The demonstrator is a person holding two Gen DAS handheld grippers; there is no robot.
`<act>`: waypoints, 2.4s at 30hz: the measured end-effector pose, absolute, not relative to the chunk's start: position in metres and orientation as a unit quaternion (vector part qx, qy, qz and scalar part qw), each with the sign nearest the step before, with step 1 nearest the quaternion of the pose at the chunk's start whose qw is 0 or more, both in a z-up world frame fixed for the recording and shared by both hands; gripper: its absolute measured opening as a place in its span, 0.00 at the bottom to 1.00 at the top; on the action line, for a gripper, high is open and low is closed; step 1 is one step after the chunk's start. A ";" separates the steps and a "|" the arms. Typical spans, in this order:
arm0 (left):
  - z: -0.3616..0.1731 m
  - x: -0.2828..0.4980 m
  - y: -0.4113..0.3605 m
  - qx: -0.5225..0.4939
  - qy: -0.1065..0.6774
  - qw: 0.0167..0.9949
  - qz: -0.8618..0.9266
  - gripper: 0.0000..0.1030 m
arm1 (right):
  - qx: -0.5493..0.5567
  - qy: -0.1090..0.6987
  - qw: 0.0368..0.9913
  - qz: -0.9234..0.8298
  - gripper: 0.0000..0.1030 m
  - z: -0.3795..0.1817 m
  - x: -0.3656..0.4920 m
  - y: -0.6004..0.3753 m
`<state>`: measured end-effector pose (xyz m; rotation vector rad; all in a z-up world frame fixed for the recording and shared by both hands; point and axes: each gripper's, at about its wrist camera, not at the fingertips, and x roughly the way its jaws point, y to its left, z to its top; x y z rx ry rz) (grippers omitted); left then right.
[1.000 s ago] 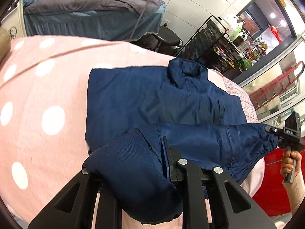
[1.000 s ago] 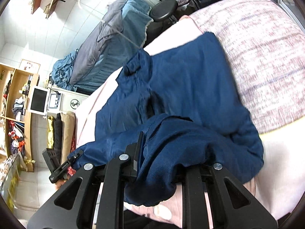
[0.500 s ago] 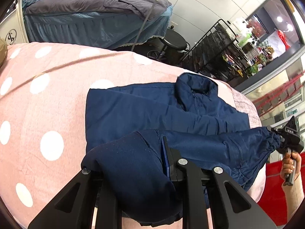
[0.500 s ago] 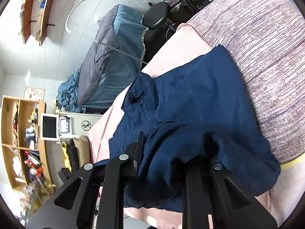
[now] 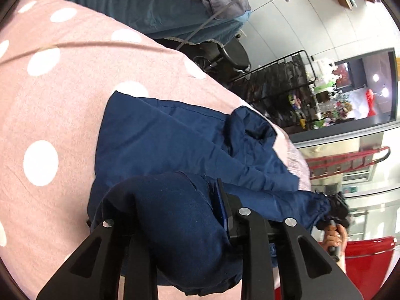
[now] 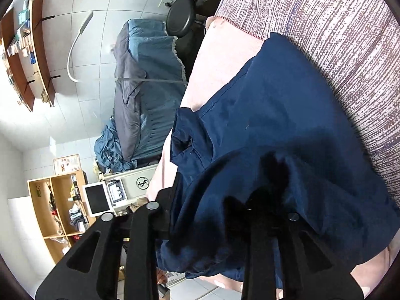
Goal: Fold large clothes
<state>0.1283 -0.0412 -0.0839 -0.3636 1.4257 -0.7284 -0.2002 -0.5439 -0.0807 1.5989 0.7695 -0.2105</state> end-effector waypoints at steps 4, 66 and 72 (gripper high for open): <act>-0.080 0.132 -0.028 -0.234 0.636 0.652 -0.339 0.40 | 0.769 0.263 0.581 -0.050 0.61 -0.086 -0.208 -0.553; -0.097 0.013 -0.192 0.518 0.430 0.484 -0.559 0.68 | -0.304 0.636 0.659 0.264 0.67 -0.040 -0.058 -0.322; -0.118 0.007 -0.199 0.529 0.430 0.481 -0.552 0.44 | -0.338 0.657 0.610 0.287 0.41 -0.073 -0.065 -0.307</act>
